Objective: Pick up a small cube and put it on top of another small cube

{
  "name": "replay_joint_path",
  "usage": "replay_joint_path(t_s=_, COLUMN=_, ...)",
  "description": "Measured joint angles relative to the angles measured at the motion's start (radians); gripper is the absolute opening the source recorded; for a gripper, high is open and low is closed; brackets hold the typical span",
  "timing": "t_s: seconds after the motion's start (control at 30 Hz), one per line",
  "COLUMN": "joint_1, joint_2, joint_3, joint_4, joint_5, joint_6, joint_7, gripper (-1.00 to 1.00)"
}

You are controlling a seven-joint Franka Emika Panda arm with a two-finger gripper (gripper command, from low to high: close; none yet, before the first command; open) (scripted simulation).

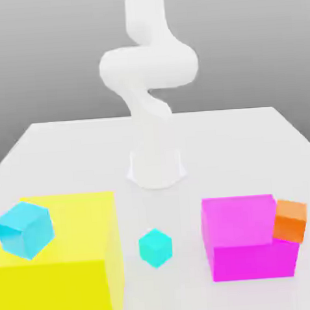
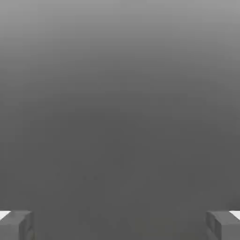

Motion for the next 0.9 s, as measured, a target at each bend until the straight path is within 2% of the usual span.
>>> replay_joint_path(t_s=0.23, joint_1=-0.026, joint_2=0.23, joint_3=0.013, joint_4=-0.198, joint_5=0.091, joint_6=0.172, joint_7=0.173, gripper=0.0)
replay_joint_path(t_s=0.43, joint_1=-0.061, joint_2=0.435, joint_3=0.065, joint_4=-0.376, joint_5=0.119, joint_6=0.33, joint_7=0.371, gripper=0.0)
replay_joint_path(t_s=0.53, joint_1=-0.101, joint_2=0.557, joint_3=0.107, joint_4=-0.477, joint_5=0.085, joint_6=0.427, joint_7=0.523, gripper=0.0)
replay_joint_path(t_s=0.6, joint_1=-0.129, joint_2=0.656, joint_3=0.12, joint_4=-0.536, joint_5=0.013, joint_6=0.505, joint_7=0.657, gripper=0.0)
replay_joint_path(t_s=0.9, joint_1=-0.101, joint_2=0.885, joint_3=0.055, joint_4=-0.522, joint_5=-0.115, joint_6=0.691, joint_7=0.778, gripper=0.0)
